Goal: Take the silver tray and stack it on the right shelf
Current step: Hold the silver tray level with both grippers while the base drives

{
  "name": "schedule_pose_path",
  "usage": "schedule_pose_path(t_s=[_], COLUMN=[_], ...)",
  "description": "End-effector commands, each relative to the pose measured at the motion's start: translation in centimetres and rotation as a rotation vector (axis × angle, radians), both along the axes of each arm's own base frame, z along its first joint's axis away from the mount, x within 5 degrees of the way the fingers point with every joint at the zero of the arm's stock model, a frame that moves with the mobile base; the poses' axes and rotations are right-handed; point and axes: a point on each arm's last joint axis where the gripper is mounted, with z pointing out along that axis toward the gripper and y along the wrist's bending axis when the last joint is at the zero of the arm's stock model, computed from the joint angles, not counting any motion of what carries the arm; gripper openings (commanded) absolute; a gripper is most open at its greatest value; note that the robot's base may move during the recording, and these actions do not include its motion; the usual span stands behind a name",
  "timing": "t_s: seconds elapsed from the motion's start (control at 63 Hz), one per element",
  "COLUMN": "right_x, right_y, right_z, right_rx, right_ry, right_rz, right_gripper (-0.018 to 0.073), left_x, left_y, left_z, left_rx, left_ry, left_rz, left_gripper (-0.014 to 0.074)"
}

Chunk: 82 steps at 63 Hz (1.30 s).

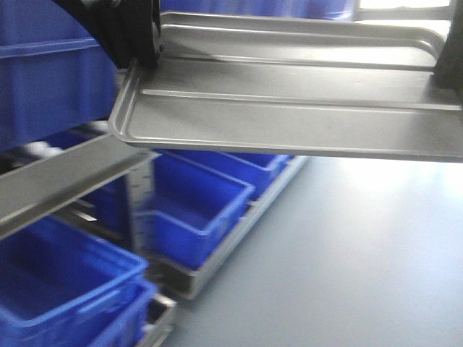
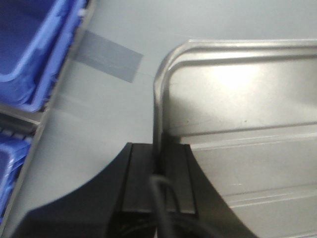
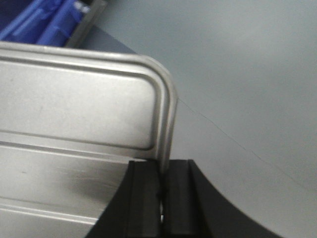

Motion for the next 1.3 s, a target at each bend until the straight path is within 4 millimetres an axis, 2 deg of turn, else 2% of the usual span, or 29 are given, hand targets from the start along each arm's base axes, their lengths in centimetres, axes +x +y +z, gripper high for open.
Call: schedule_pose_path(t_s=[0.0, 1.285], right_x=[-0.03, -0.03], right_y=[-0.31, -0.31], right_z=[1.87, 1.87], right_rx=[-0.006, -0.006], right_ry=[-0.094, -0.094], right_rz=[0.019, 0.019], right_gripper=[0.0057, 0.0057], left_x=[-0.36, -0.4], left_y=[0.63, 0.59], left_z=[2.59, 2.57], left_rx=[-0.044, -0.048], left_ry=[-0.094, -0.088], left_rz=[-0.013, -0.013], left_gripper=[-0.0093, -0.0093])
